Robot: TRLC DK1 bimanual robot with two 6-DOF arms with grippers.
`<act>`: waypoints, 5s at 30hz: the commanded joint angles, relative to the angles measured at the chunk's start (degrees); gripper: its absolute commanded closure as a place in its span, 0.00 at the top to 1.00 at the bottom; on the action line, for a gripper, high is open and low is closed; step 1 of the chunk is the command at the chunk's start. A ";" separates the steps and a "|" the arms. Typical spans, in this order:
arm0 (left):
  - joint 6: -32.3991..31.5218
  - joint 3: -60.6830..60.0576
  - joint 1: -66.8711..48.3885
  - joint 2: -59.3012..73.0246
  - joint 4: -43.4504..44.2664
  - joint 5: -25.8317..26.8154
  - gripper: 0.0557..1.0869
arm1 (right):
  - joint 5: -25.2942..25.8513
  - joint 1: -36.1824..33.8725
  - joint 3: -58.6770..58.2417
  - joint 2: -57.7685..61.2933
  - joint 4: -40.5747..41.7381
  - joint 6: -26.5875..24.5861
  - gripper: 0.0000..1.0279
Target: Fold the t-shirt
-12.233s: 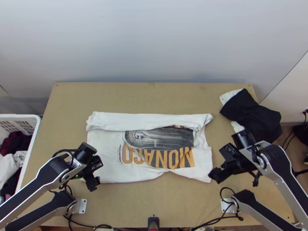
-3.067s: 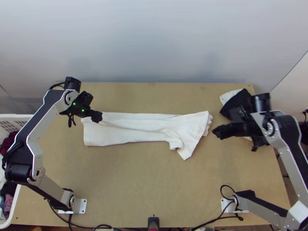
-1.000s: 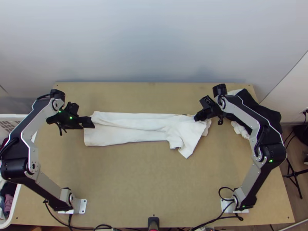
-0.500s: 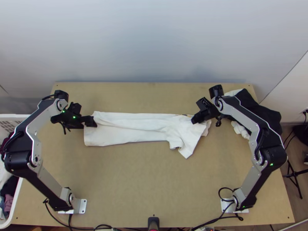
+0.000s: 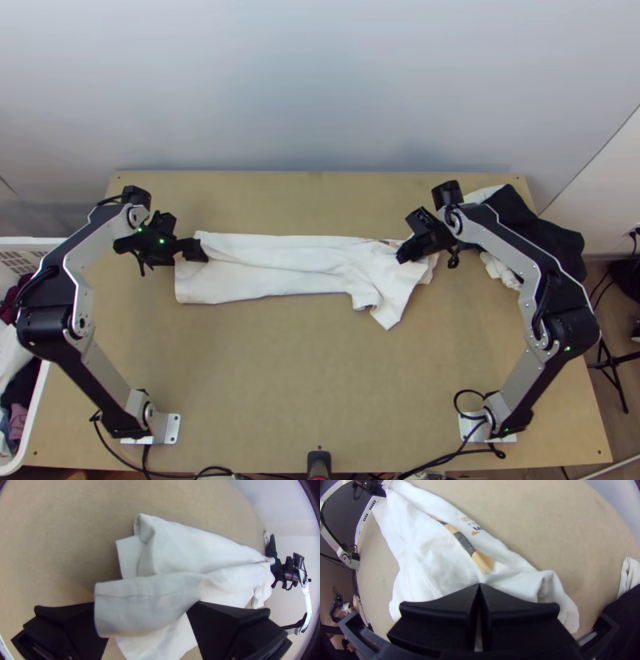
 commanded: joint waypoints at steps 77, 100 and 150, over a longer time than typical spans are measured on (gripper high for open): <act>-35.75 53.29 -49.39 31.42 20.71 28.37 0.13 | -1.41 -17.26 -23.03 -43.63 -16.87 7.87 0.03; -41.90 53.90 -45.17 29.75 32.49 27.23 0.96 | 0.08 -16.99 -22.94 -44.86 -17.40 9.63 0.07; -11.84 34.48 -42.80 21.75 3.14 3.15 0.04 | 0.52 15.00 13.62 -4.08 -10.99 7.00 0.07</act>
